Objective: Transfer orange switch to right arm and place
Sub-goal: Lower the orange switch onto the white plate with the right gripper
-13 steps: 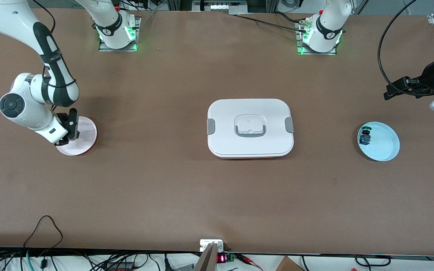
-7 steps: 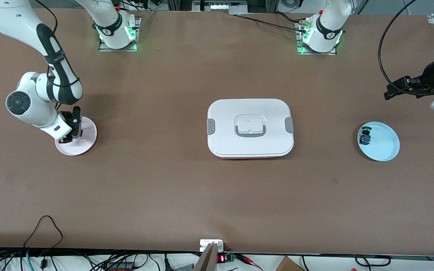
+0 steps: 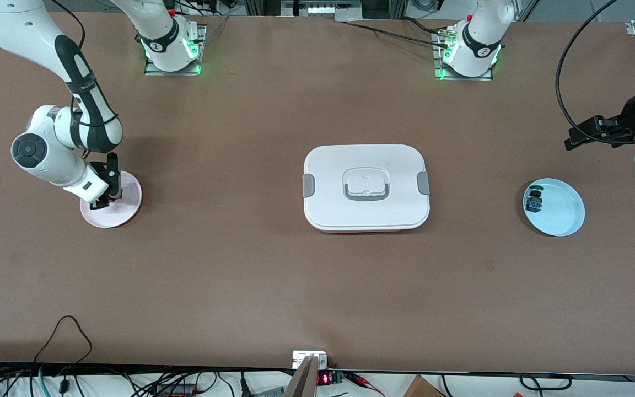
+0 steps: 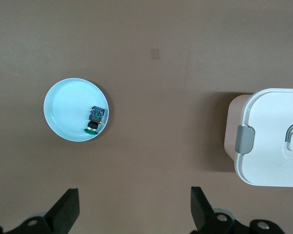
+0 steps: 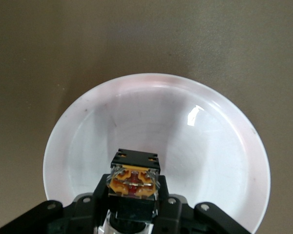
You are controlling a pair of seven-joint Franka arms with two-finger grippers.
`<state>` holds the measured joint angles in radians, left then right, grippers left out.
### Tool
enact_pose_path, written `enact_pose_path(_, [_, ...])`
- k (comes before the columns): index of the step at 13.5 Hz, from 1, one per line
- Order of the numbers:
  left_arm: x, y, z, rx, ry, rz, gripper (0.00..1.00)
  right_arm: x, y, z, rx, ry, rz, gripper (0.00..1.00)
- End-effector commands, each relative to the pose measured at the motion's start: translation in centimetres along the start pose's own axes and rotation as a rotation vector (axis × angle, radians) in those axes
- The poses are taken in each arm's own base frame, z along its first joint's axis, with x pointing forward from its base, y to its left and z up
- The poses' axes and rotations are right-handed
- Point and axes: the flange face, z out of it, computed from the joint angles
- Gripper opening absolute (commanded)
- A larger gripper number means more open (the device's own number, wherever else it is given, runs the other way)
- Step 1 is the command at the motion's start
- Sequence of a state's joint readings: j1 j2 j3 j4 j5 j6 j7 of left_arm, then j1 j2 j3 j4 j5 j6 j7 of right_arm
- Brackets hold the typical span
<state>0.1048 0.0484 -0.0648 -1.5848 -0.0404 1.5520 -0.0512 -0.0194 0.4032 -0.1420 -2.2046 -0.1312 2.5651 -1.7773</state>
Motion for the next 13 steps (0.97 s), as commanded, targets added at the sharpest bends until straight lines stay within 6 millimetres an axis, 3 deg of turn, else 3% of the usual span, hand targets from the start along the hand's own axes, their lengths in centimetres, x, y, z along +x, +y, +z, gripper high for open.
enact_pose_path(1, [0.4, -0.2, -0.6, 0.018, -0.002, 0.001, 1.00, 0.1, -0.1, 0.3, -0.038, 0.002, -0.043, 0.57])
enact_pose_path(2, [0.4, -0.2, -0.6, 0.016, -0.002, 0.001, 1.00, 0.2, -0.1, 0.2, -0.041, 0.002, -0.045, 0.99])
enact_pose_path(6, [0.4, -0.2, -0.6, 0.018, -0.002, 0.001, 1.00, 0.3, 0.4, -1.5, -0.069, -0.002, -0.050, 1.00])
enact_pose_path(10, [0.5, -0.2, -0.5, 0.024, -0.003, 0.002, 1.00, -0.3, 1.3, -5.2, -0.115, 0.070, 0.075, 1.00])
enact_pose_path(13, [0.5, -0.3, -0.7, 0.027, 0.003, 0.002, 1.00, -1.1, 3.4, -9.1, -0.079, 0.119, 0.175, 1.00])
